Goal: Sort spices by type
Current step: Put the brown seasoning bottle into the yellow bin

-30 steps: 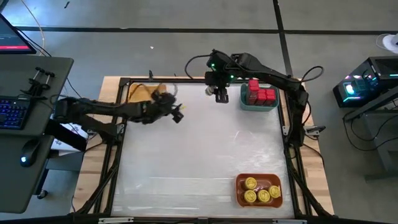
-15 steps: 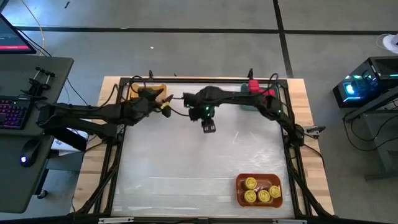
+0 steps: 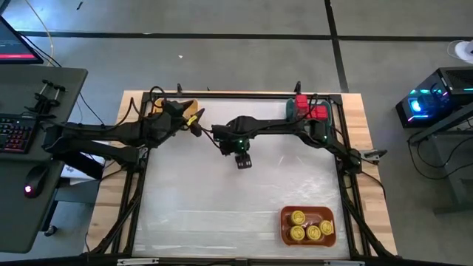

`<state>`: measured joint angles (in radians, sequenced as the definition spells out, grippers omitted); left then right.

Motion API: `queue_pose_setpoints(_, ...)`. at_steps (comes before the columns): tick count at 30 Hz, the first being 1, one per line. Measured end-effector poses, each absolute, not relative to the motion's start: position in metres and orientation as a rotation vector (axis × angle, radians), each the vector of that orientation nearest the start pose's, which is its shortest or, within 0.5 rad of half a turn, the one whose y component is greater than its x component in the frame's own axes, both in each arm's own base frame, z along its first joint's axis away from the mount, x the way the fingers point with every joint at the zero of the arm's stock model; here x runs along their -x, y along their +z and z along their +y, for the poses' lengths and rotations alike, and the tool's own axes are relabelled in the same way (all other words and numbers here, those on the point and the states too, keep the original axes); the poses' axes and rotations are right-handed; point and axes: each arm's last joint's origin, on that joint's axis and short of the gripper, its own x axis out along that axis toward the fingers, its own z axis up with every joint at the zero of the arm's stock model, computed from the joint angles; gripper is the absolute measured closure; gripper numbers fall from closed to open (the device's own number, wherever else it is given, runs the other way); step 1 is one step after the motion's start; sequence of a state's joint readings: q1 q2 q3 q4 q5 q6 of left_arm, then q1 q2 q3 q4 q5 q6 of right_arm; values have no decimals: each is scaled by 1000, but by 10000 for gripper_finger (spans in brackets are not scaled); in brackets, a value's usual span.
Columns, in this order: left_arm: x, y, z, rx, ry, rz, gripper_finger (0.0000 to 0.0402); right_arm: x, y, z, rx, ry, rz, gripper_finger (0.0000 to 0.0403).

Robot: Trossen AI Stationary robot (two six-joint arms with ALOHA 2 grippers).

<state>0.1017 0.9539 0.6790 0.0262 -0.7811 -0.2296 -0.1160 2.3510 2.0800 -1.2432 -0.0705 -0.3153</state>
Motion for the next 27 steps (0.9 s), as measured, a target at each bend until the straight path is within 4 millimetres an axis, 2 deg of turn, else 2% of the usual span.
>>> queue_pose_setpoints(3, -202, 289, 41, 115, 898, 144, 149, -461, 187, -52, 110, 187, 1492, 116)
queue_pose_setpoints(6, -202, 288, 40, 112, 888, 153, 149, -460, 187, -53, 94, 172, 1503, 92)
queue_pose_setpoints(13, -202, 284, 38, 151, 885, 168, 149, -457, 192, -54, 99, 177, 1505, 84)
queue_pose_setpoints(17, -198, 277, 37, 187, 898, 231, 149, -452, 205, -59, 114, 176, 1491, 83)
queue_pose_setpoints(21, -189, 274, 34, 174, 943, 276, 149, -446, 225, -76, 125, 108, 1449, 83)
queue_pose_setpoints(27, -174, 276, 33, 164, 971, 304, 149, -426, 257, -113, 82, -29, 1400, 82)
